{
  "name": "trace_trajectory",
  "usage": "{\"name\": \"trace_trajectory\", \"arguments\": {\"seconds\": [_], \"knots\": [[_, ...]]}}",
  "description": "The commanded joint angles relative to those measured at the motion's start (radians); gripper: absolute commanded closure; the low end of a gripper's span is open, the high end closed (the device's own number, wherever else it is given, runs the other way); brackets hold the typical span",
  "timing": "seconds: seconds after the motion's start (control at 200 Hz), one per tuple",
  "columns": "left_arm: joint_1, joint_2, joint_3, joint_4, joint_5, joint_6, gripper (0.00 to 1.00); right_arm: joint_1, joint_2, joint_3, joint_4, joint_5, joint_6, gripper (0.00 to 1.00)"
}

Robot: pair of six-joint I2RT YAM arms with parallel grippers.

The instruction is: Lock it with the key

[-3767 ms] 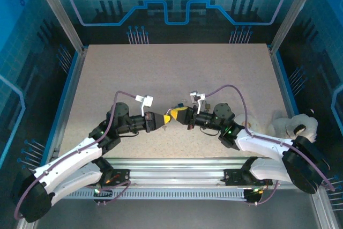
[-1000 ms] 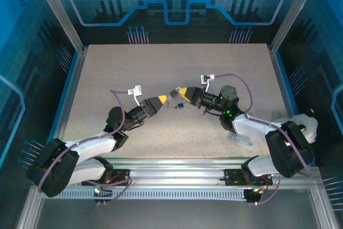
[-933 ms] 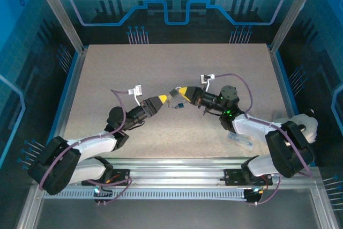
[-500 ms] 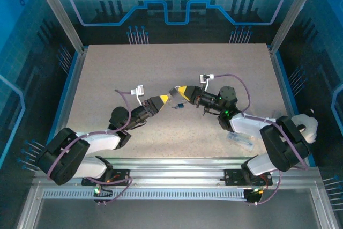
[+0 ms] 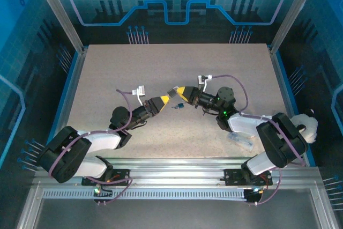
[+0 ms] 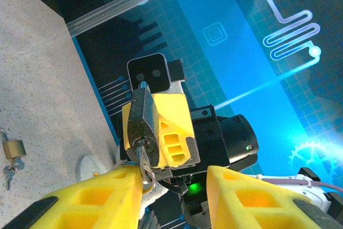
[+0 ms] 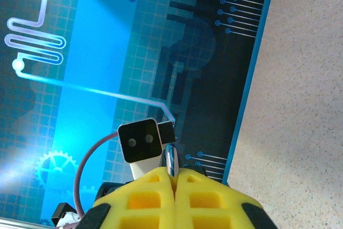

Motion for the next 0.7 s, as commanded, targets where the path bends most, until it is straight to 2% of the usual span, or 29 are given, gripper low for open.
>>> {"name": "trace_trajectory", "arguments": {"seconds": [0.0,0.475,0.696], "knots": [[0.009,0.01,0.01,0.056,0.018,0.0,0.67,0.018,0.013,0.032,0.075,0.007,0.009,1.0],[0.024,0.014,0.002,0.055,0.025,-0.012,0.7,0.024,0.021,0.012,0.116,-0.02,0.027,1.0],[0.034,0.021,0.008,0.056,0.032,-0.022,0.76,0.033,0.027,0.011,0.117,-0.033,0.023,1.0]]}}
